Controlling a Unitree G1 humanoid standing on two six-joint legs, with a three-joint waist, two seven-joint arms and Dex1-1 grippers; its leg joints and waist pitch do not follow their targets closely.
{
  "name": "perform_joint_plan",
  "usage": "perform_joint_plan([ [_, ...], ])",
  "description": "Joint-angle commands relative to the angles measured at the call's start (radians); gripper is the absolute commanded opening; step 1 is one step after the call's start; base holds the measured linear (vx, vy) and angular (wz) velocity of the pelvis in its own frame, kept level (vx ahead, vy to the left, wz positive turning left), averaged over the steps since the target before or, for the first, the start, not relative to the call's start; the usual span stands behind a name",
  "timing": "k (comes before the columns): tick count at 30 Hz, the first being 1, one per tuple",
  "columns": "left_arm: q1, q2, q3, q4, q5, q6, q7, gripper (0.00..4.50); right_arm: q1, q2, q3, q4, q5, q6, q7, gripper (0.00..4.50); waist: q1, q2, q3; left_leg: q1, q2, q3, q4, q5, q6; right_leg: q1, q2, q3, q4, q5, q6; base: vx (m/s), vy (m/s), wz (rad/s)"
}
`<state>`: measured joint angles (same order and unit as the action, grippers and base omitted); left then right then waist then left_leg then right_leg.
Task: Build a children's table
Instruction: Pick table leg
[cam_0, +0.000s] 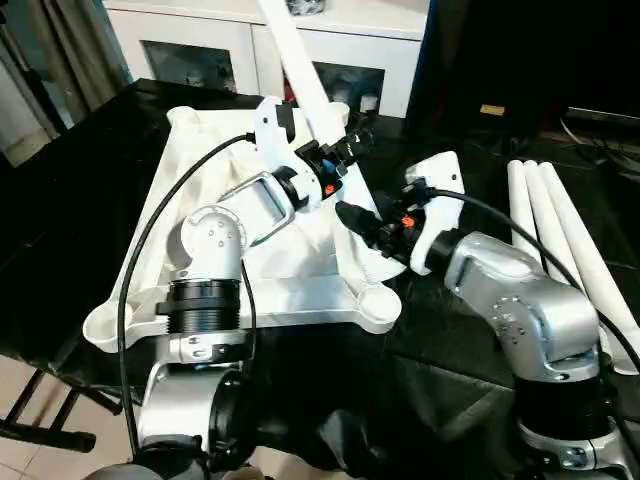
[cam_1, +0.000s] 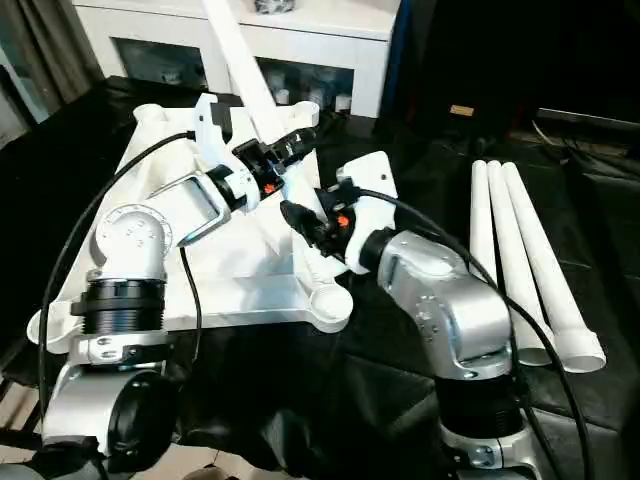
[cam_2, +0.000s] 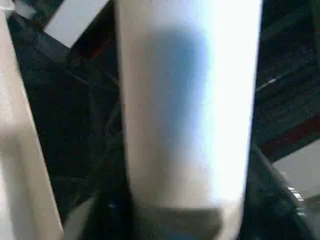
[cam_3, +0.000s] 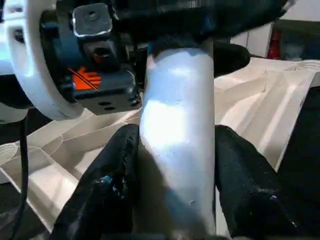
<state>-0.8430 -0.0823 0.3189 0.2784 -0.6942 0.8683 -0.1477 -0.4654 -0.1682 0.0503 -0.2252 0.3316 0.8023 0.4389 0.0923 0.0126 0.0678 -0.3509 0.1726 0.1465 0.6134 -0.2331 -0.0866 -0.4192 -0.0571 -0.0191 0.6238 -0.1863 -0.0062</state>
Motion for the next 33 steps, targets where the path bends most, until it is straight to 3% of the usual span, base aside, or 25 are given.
perform_joint_plan([
  [1,-0.012,0.010,-0.019,-0.023,0.023,-0.014,0.009,2.01,-0.013,0.001,0.017,-0.005,-0.013,-0.017,-0.008,1.87,0.003,-0.018,-0.080,-0.015,0.019,0.002,-0.056,0.088,0.060,0.084,-0.055,0.035,-0.054,0.021,-0.222,0.000,0.000,0.00],
  [5,0.001,0.030,-0.052,-0.042,0.043,-0.029,-0.024,1.91,-0.014,0.010,0.020,0.008,-0.019,-0.029,-0.010,1.87,0.003,-0.020,-0.081,-0.015,0.018,0.002,-0.054,0.093,0.060,0.085,-0.056,0.035,-0.052,0.032,-0.222,0.000,0.000,0.00],
  [6,0.004,0.036,-0.061,-0.047,0.045,-0.030,-0.036,1.88,-0.014,0.015,0.017,0.012,-0.014,-0.028,-0.009,2.43,0.002,-0.018,-0.081,-0.015,0.019,0.002,-0.054,0.097,0.064,0.083,-0.056,0.035,-0.050,0.040,-0.226,0.000,0.000,0.00],
  [11,0.025,0.083,-0.137,-0.082,0.056,-0.033,-0.152,1.88,-0.019,0.020,-0.017,0.027,0.057,-0.002,0.028,2.77,0.002,-0.017,-0.080,-0.012,0.021,0.003,-0.056,0.088,0.068,0.080,-0.057,0.035,-0.050,0.018,-0.229,0.000,0.000,0.00],
  [12,0.031,0.107,-0.168,-0.097,0.052,-0.034,-0.221,1.88,-0.018,-0.008,-0.021,0.031,0.082,0.012,0.076,2.91,0.001,-0.023,-0.080,-0.012,0.021,0.003,-0.056,0.091,0.070,0.081,-0.056,0.034,-0.050,0.025,-0.232,0.000,0.000,0.00],
  [15,0.041,0.190,-0.261,-0.127,0.044,-0.029,-0.411,1.88,-0.021,-0.101,-0.047,0.044,0.175,0.065,0.244,3.08,0.008,-0.019,-0.079,-0.009,0.023,0.004,-0.056,0.085,0.085,0.079,-0.055,0.035,-0.047,0.022,-0.232,0.000,0.000,0.00],
  [23,0.033,0.274,-0.328,-0.158,-0.004,0.023,-0.602,1.88,-0.061,-0.193,-0.049,0.102,0.256,0.115,0.396,3.58,0.006,-0.025,-0.078,-0.013,0.023,0.007,-0.053,0.075,0.073,0.082,-0.061,0.035,-0.047,-0.014,-0.248,0.000,0.000,0.00],
  [33,0.010,0.237,-0.309,-0.147,-0.046,0.029,-0.642,1.88,-0.071,-0.239,0.019,0.130,0.297,0.134,0.521,3.58,0.009,-0.031,-0.079,-0.014,0.022,0.007,-0.054,0.054,0.062,0.083,-0.061,0.034,-0.054,-0.071,-0.240,0.000,0.000,0.00],
])
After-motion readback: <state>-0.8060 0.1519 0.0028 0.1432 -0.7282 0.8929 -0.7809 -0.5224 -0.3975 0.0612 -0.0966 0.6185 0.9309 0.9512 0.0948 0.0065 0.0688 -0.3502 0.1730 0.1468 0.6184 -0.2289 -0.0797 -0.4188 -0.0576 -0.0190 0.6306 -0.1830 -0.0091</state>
